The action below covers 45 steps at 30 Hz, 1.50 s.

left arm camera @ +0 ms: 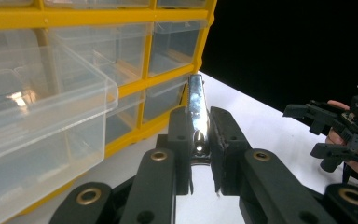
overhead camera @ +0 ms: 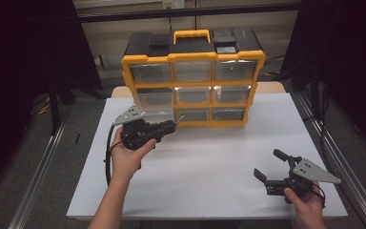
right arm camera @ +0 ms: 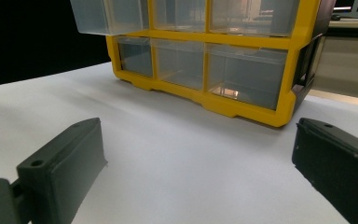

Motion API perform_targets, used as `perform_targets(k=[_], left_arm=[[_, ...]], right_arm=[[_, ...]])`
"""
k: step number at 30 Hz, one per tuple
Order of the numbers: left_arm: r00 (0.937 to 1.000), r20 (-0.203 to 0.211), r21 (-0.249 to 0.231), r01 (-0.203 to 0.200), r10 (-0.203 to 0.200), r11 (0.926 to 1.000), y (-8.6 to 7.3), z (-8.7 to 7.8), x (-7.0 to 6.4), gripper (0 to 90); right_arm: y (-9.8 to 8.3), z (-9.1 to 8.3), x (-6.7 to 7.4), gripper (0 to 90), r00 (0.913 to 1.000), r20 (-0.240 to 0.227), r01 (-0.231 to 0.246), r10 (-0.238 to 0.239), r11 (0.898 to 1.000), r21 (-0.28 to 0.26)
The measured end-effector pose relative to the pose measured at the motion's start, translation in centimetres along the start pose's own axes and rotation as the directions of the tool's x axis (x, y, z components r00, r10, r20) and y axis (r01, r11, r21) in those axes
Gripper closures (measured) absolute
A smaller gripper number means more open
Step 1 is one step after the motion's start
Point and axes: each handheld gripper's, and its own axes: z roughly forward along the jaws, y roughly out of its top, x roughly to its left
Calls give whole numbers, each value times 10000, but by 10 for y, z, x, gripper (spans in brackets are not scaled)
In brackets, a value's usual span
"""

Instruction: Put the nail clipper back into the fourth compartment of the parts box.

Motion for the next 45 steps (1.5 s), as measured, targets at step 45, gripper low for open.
perform_targets(k=[45], left_arm=[[9941, -1073, -481, 81, -132, 9988, 39, -7, 20, 798]], right_arm=[[0, -1, -1, 18, 10000, -10, 15, -15, 10000, -33]])
